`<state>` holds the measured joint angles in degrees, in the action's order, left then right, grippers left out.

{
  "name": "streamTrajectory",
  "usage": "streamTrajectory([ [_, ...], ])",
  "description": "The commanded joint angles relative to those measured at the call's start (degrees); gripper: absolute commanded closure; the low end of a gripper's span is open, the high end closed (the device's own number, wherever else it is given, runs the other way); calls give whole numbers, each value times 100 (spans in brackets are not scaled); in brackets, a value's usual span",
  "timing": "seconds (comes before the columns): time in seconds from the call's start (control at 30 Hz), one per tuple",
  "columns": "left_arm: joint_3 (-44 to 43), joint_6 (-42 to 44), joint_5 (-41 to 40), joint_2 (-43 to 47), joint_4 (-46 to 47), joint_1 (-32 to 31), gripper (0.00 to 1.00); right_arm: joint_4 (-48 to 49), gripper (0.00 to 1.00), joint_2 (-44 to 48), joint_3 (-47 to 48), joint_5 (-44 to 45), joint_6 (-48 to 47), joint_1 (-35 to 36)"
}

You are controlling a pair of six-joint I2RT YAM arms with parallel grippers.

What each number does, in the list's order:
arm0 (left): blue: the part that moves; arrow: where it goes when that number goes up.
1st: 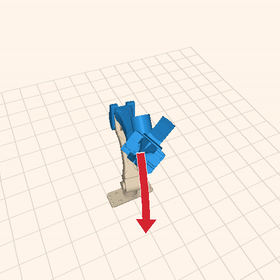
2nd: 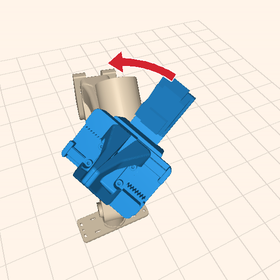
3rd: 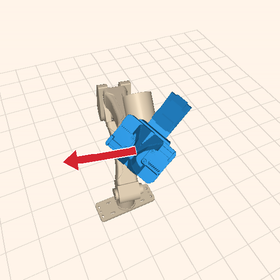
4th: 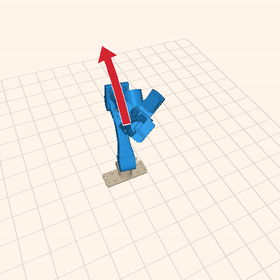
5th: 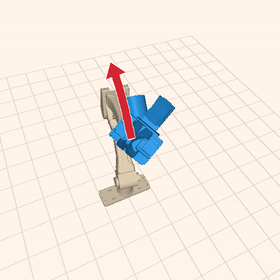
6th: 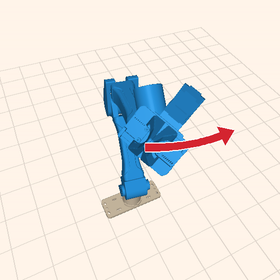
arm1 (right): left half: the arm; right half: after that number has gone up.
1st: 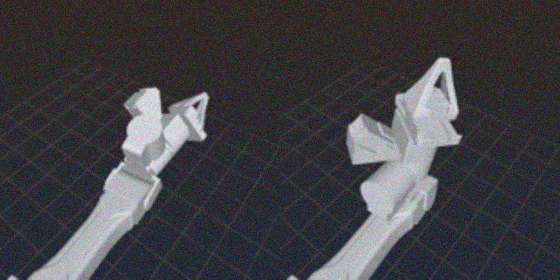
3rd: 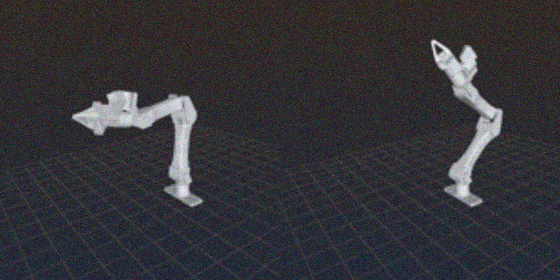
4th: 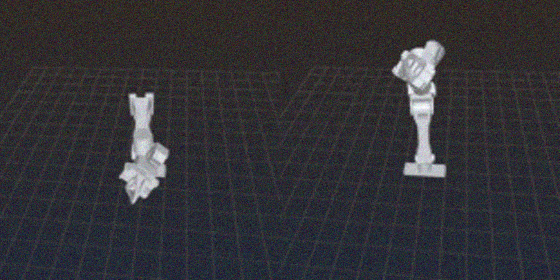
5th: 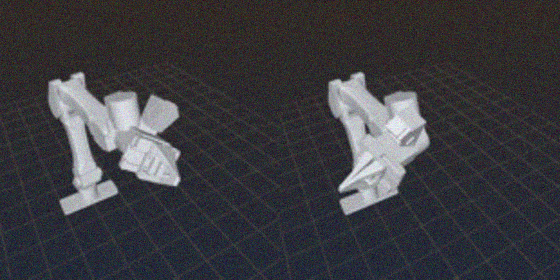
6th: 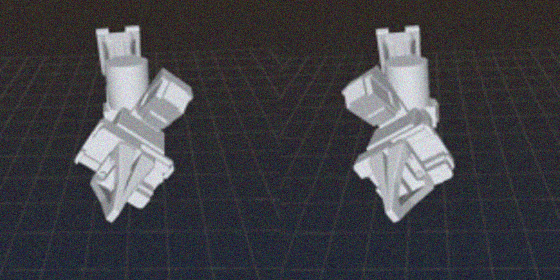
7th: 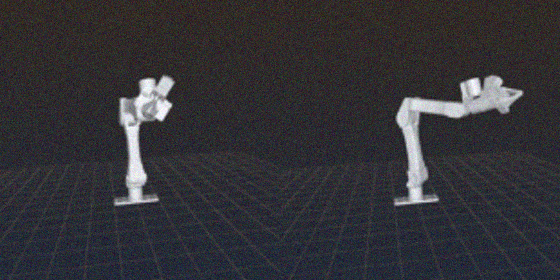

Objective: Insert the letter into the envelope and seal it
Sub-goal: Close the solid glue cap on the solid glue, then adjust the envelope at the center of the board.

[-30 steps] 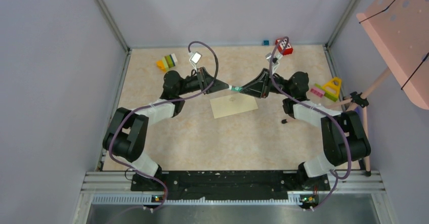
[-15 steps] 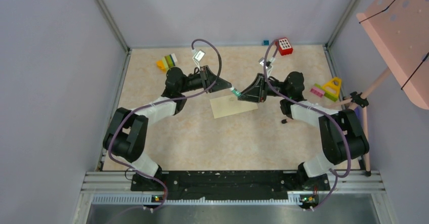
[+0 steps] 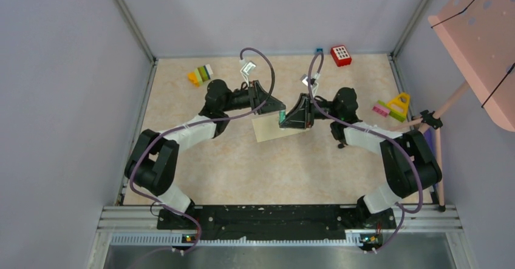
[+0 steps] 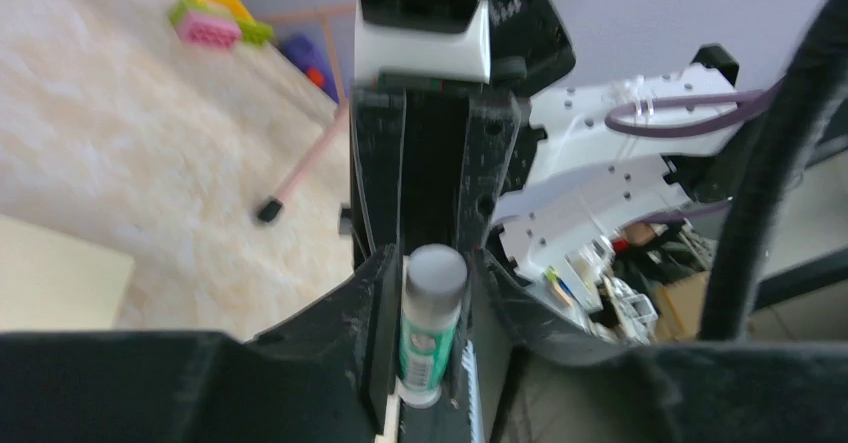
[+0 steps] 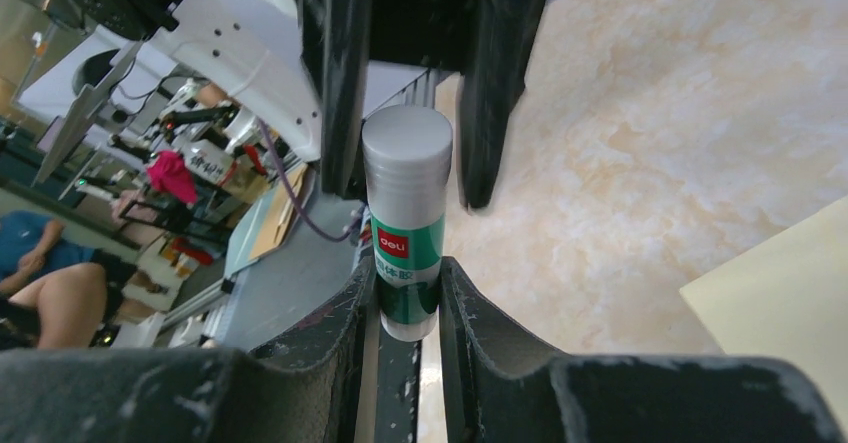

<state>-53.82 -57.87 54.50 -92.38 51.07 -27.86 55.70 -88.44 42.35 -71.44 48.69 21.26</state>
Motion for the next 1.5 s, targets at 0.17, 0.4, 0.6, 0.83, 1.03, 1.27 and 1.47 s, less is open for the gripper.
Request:
streamTrajectory([
  [0.17,-146,399,452,106,-948,-50,5,109,100,386,300,591,-617,-19],
  [0.4,-260,853,368,432,-1457,590,1,-963,100,468,405,839,-1408,-460],
  [0.6,-1045,3491,-528,529,-4584,1082,1,-4397,100,325,1192,2522,-3657,-1031],
  [0.83,-1219,4566,-1185,40,-6059,1084,1,-6132,100,-273,1847,3995,-4488,-1043],
  [1.03,-1064,4814,-1501,-367,-6649,1010,1,-7430,100,-955,2440,4860,-5052,-1043],
  [1.27,-912,4817,-1895,-592,-6705,805,1,-8320,100,-1402,2755,5218,-5392,-1037],
  [1.47,-927,4734,-2033,-975,-6663,692,2,-8532,100,-1643,2891,5452,-5539,-1017],
])
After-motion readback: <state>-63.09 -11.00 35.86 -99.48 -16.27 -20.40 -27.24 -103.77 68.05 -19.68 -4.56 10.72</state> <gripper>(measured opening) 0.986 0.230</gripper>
